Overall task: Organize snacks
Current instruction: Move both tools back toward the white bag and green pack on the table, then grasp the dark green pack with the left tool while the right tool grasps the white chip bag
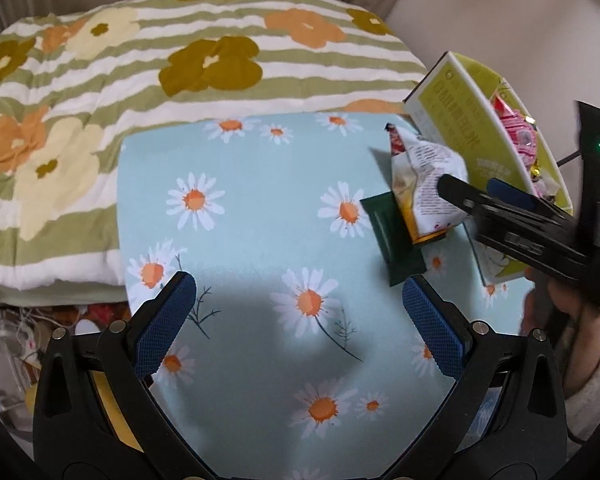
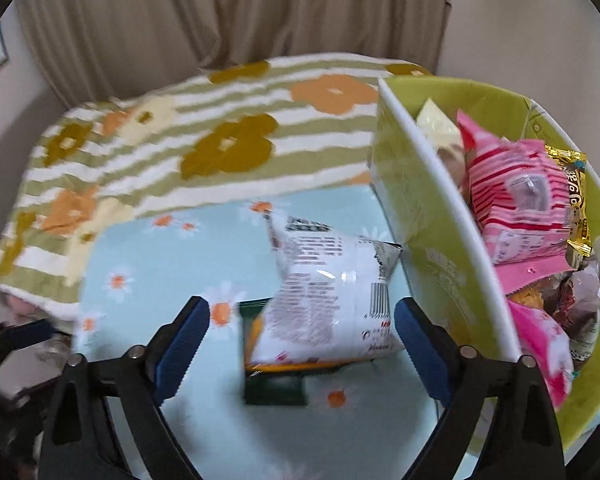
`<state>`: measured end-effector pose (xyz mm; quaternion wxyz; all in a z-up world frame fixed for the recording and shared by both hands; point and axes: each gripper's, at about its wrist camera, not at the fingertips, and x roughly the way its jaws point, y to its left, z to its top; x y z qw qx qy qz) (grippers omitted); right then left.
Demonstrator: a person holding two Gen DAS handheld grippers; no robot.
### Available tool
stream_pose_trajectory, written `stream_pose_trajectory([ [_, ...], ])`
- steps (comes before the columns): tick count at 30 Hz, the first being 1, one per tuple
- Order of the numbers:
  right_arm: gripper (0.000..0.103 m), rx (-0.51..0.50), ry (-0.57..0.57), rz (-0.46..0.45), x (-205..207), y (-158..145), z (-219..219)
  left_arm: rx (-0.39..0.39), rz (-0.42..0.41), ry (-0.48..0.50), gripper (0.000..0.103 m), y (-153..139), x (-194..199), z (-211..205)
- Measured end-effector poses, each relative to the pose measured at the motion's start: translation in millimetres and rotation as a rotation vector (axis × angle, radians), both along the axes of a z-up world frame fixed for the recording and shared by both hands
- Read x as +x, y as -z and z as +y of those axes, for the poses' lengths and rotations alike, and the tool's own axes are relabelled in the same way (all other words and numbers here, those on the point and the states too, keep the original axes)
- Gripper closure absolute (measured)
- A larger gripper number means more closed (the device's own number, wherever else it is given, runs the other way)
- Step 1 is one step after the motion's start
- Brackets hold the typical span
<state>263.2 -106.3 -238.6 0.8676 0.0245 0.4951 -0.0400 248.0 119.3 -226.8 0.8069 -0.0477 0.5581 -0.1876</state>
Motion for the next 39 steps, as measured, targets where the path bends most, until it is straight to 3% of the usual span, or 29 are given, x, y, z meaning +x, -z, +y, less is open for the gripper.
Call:
stream_pose_trajectory([
  [6,0.015,-0.128,0.034,0.045,21,28,6,-0.008,0.021,0.031,0.001,21,9,-13],
  [12,0.017,-0.169,0.032,0.074,31,40,1,-0.014,0.039,0.065,0.001,32,11,-30],
  [16,0.026,-0.181,0.001,0.076,31,40,2,-0.018,0.044,0.077,0.001,34,14,-39],
  [20,0.043,-0.171,-0.037,0.069,27,34,0,-0.01,0.046,0.09,0.001,36,16,-50],
  [22,0.045,-0.115,-0.049,0.062,24,29,-6,-0.009,0.047,0.096,0.001,38,16,-57],
  [31,0.047,0.023,-0.127,-0.006,14,-6,-15,-0.008,0.051,0.095,0.001,50,16,-99],
  [39,0.048,0.077,-0.201,-0.061,14,-33,-22,0.0,0.025,-0.001,0.001,58,17,-127],
])
